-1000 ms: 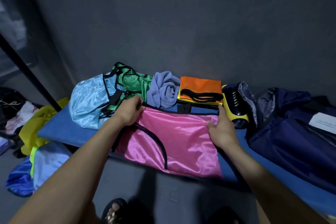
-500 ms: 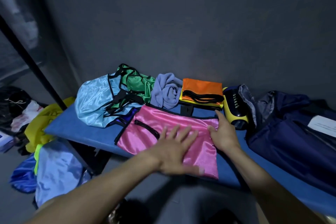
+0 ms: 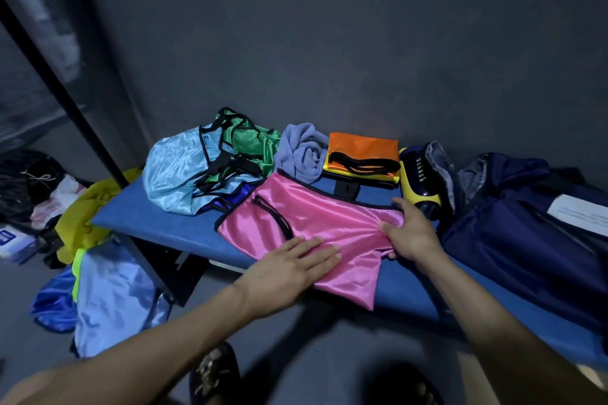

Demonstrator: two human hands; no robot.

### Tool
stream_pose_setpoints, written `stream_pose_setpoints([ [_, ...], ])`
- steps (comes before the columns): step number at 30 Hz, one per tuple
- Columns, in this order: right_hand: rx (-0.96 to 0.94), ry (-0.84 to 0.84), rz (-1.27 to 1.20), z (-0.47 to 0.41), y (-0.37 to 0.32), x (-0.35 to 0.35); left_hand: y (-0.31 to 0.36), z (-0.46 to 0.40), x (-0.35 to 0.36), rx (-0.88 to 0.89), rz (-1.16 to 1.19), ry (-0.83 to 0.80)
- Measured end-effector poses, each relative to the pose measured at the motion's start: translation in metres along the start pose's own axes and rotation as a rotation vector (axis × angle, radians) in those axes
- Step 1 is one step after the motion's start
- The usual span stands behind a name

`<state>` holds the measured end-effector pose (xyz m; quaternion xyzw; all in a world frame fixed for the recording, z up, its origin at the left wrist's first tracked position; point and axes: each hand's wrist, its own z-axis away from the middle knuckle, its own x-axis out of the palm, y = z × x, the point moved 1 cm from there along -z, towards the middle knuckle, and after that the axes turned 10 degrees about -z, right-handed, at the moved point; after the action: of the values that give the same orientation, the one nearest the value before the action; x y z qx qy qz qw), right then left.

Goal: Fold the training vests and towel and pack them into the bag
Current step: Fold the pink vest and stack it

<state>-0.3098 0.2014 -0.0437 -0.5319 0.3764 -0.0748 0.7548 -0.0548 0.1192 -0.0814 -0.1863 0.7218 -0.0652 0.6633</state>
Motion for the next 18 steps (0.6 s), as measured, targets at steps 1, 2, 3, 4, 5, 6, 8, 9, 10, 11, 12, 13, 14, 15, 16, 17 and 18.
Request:
stream_pose_setpoints([
  [1,0.012,0.0,-0.023,0.001,0.003,-0.001,-0.008,0.003,-0.001,0.013,0.016,-0.012],
  [2,0.024,-0.004,-0.044,0.002,0.005,-0.001,-0.013,0.006,-0.003,0.009,0.011,-0.013],
  [3,0.041,-0.004,-0.081,0.004,0.006,-0.001,-0.015,0.008,-0.008,-0.004,-0.008,0.008],
  [4,0.059,-0.004,-0.125,0.005,0.007,-0.002,-0.011,0.008,-0.017,-0.015,-0.016,0.035],
  [5,0.071,-0.005,-0.167,0.006,0.008,-0.002,-0.002,0.008,-0.028,-0.02,-0.014,0.079],
  [6,0.079,-0.009,-0.201,0.007,0.008,-0.002,0.01,0.008,-0.037,-0.015,-0.006,0.148],
  [8,0.102,-0.01,-0.26,0.01,0.008,-0.001,0.038,0.01,-0.05,-0.064,0.069,0.265],
  [9,0.114,-0.005,-0.282,0.011,0.007,-0.001,0.049,0.012,-0.05,-0.174,0.208,0.266],
  [10,0.125,0.002,-0.298,0.011,0.007,-0.001,0.06,0.017,-0.046,-0.353,0.425,0.211],
  [11,0.135,0.007,-0.306,0.012,0.006,-0.001,0.074,0.023,-0.038,-0.538,0.693,0.127],
  [12,0.14,0.009,-0.31,0.012,0.006,-0.001,0.09,0.028,-0.03,-0.717,0.945,0.093],
  [13,0.143,0.012,-0.314,0.013,0.006,0.0,0.106,0.03,-0.023,-0.857,1.121,0.122],
  [14,0.146,0.018,-0.324,0.013,0.006,0.0,0.12,0.029,-0.019,-0.965,1.232,0.188],
  [15,0.148,0.024,-0.329,0.014,0.006,0.001,0.132,0.024,-0.018,-1.061,1.326,0.27],
  [16,0.148,0.032,-0.335,0.014,0.007,0.001,0.141,0.016,-0.019,-1.137,1.412,0.341],
  [17,0.15,0.04,-0.345,0.015,0.007,0.002,0.147,0.007,-0.02,-1.181,1.479,0.389],
  [18,0.155,0.047,-0.361,0.015,0.008,0.003,0.154,-0.003,-0.022,-1.205,1.526,0.434],
])
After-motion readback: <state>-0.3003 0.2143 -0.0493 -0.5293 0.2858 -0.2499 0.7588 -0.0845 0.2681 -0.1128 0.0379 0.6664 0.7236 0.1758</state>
